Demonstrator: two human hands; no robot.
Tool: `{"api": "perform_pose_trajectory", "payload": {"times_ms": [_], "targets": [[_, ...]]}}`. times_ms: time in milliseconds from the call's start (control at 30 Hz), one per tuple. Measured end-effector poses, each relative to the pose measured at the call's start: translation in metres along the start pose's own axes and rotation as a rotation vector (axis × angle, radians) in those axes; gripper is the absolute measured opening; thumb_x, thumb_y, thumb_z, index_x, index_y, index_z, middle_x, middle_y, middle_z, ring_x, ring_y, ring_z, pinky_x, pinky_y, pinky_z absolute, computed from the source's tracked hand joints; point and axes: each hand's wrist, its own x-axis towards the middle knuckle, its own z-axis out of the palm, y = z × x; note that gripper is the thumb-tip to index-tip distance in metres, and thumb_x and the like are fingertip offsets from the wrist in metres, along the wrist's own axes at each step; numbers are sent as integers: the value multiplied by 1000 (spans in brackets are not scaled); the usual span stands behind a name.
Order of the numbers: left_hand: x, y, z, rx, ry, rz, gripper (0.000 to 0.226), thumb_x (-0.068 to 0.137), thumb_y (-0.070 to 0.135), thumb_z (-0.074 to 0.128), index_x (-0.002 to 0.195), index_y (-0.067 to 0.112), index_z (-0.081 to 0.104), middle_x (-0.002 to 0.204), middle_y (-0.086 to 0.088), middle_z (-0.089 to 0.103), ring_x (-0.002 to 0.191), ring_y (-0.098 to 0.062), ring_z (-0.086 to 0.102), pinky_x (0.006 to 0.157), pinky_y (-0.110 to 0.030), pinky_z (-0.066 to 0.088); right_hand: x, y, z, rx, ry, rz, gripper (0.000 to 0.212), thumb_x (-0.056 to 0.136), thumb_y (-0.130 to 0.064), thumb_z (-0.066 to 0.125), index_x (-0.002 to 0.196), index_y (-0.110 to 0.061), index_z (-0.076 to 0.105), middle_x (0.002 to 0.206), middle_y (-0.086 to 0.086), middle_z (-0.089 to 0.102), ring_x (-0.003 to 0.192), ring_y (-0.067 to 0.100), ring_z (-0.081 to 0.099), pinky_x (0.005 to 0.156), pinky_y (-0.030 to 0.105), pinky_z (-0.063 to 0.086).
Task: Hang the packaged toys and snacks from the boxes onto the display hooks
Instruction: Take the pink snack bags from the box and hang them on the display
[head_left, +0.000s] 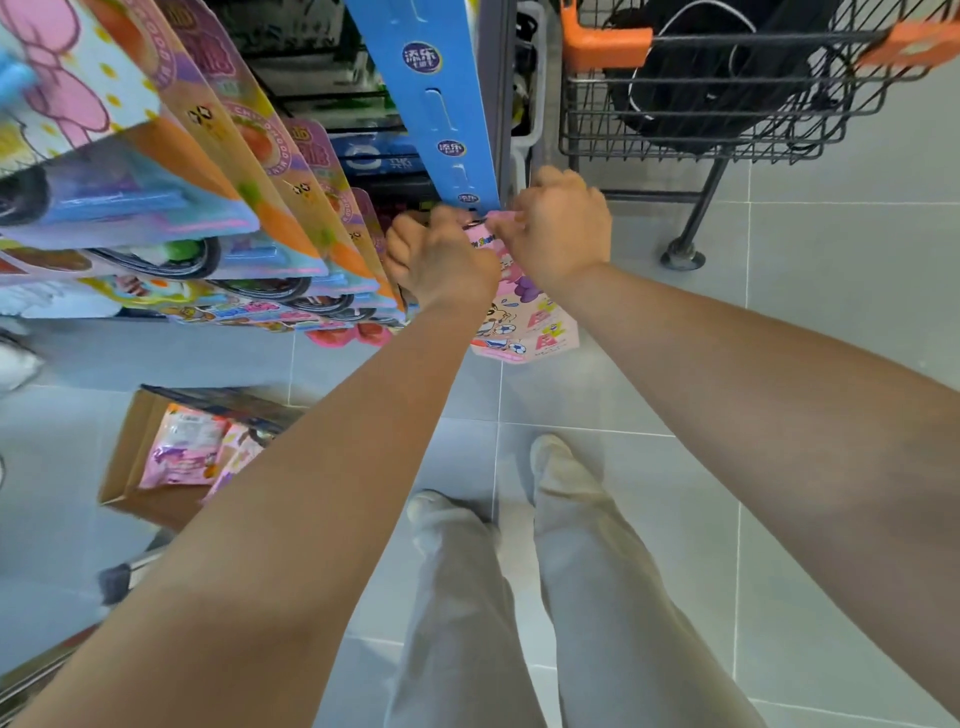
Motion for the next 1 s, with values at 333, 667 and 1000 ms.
{"api": "perform_pose_trajectory", "payload": {"times_ms": [333,667,1000], "targets": [[-10,-50,8,-192,-53,225,65,73,-6,50,136,3,34,137,-17,38,131,-32,33,113,-42,27,-3,1,15,-155,-38,135,44,89,-47,51,114,-11,60,121,10,53,119,29,43,96,41,32],[-54,-176,-32,-401,-330,178,46,78,-21,34,118,-7,52,103,-15,55,86,-24,53,69,-15,40,-103,-58,39,-100,-115,-90,21,86,-15,51,102,-6,61,113,16,55,109,33,51,89,39,37],[-98,-417,-143,-407,-180,-125,44,86,-7,43,129,3,45,105,-8,52,91,-15,47,77,-20,41,-197,-297,136,115,-355,-300,4,76,-10,60,77,-14,60,100,17,58,94,34,57,78,38,46]]}}
